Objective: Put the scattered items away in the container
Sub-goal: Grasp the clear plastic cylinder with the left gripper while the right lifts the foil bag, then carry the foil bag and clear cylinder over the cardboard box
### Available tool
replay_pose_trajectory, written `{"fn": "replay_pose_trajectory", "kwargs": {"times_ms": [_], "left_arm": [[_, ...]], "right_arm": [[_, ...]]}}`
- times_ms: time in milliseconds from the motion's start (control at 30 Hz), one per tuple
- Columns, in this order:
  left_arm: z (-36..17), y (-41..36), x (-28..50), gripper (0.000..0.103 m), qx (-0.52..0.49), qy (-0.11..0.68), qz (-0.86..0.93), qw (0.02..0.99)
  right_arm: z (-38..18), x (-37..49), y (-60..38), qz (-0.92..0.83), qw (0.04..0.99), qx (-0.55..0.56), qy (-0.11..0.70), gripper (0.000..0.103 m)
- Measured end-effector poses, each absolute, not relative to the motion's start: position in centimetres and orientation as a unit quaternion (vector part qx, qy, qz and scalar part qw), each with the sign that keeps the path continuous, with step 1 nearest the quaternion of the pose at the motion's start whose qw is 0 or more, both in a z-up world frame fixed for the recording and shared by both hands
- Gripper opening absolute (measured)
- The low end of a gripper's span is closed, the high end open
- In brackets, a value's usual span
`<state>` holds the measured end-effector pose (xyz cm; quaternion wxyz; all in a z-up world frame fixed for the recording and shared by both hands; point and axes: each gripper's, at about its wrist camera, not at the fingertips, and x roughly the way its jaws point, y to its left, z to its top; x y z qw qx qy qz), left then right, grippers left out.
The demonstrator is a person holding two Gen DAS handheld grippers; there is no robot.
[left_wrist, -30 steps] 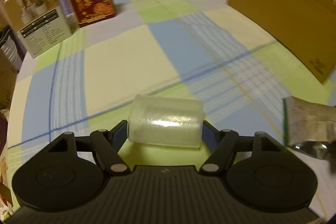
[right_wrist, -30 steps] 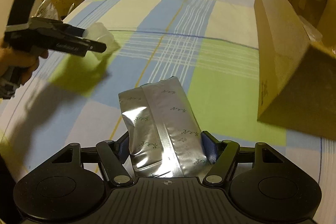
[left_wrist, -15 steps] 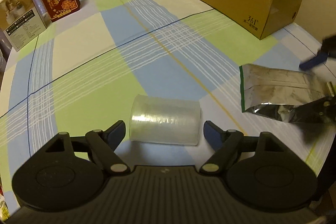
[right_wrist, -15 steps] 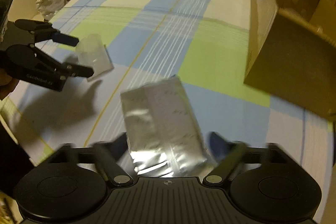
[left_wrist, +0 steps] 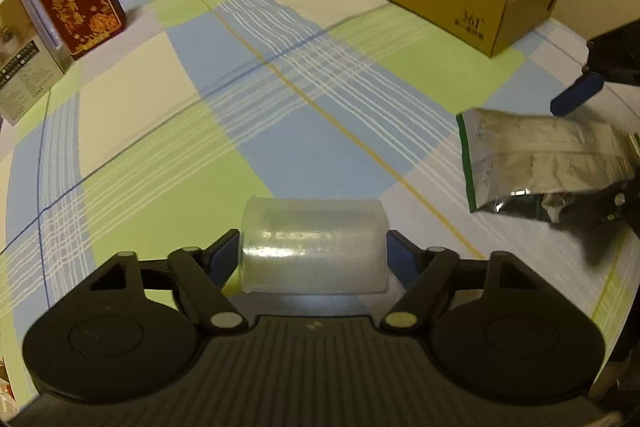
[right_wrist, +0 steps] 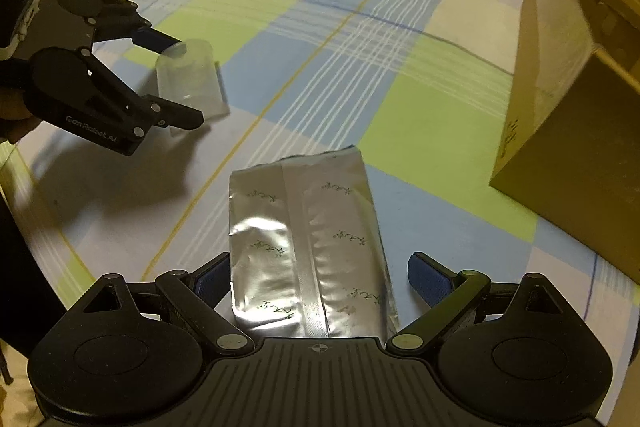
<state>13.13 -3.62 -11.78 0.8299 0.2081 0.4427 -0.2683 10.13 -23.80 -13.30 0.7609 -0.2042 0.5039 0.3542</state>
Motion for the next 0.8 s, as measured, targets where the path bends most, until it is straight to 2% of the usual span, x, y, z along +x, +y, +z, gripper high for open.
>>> {"fn": "replay_pose_trajectory", "kwargs": {"times_ms": [167, 200, 267, 333, 400, 800], "left_arm": [[-11.8, -3.4, 13.2, 0.069, 0.195, 0.449, -0.266, 0.830], [-11.8, -3.4, 13.2, 0.069, 0.194, 0.450, -0.266, 0.830], [-11.6, -3.3, 13.1, 0.069, 0.191, 0.451, -0.268, 0.830], [-11.4, -3.3, 12.9, 0.069, 0.188, 0.450, -0.268, 0.831], [-11.0, -3.3, 12.7, 0.069, 0.184, 0.445, -0.268, 0.834], [-8.9, -3.3, 11.9, 0.068, 0.163, 0.426, -0.256, 0.852]], "right_arm": [[-13.9, 10.4, -23.5, 0.356, 0.753, -0.202, 0.515, 0.096], [-13.9, 10.3, -23.5, 0.353, 0.755, -0.208, 0.512, 0.084], [-13.7, 10.2, -23.5, 0.351, 0.757, -0.208, 0.509, 0.079], [-13.3, 10.2, -23.7, 0.350, 0.761, -0.199, 0.508, 0.069], [-12.8, 9.9, -23.7, 0.344, 0.767, -0.202, 0.502, 0.066], [-9.9, 8.5, -25.1, 0.324, 0.794, -0.178, 0.483, 0.064]]}}
